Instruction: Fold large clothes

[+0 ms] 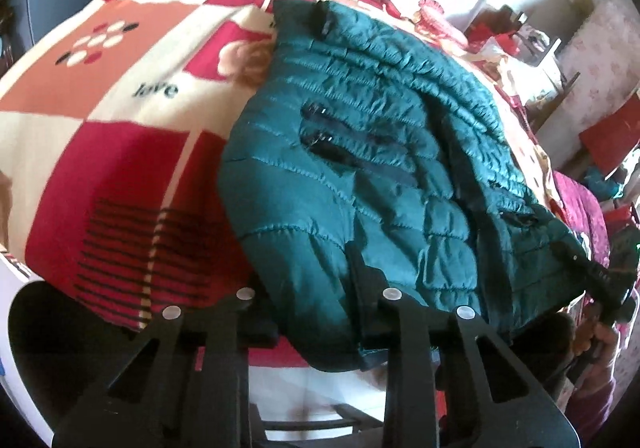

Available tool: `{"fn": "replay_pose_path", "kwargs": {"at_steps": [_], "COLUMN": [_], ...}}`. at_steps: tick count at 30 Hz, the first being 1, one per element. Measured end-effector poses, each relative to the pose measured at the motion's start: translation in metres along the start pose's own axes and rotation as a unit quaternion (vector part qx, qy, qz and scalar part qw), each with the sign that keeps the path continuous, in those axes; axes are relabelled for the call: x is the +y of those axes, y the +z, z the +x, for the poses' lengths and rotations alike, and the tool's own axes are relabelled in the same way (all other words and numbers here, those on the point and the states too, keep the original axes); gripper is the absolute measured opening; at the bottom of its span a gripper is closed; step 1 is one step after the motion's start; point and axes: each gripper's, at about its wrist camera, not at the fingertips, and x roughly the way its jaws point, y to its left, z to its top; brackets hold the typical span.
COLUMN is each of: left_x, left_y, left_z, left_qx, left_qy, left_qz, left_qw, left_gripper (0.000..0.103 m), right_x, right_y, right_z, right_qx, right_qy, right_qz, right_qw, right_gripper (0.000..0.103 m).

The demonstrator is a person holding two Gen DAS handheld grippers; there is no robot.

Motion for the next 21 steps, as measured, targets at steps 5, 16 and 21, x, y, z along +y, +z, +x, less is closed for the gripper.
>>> {"fn": "replay_pose_path", "kwargs": {"at_steps": [5, 16, 21], "left_x": [0.001, -0.006, -0.01], "left_y": [0.011, 0.061, 0.091], "left_z": [-0.007, -0.031, -0.034], "left_qx": [-0.017, -0.089, -0.113], "left_qy": [-0.01, -0.01, -0.017], "left_qz": [-0.01, -0.024, -0.034], "left_qw": [0.9998, 0.9957, 0.9929], "left_gripper": [0.022, 0.022, 0.022], "right_x": [0.004, 0.012, 0.018], "right_y": [0.013, 0.054, 0.079], "right_z": [-0.006, -0.018, -0.018], "right_qx": [-0.025, -0.07, -0.087], "right_qy": [0.016, 0.01, -0.003], "right_qz": [0.008, 0.004, -0.006], "right_qw": [1.0, 0.997, 0.996], "right_gripper": [0.02, 0.019, 0.019]}}
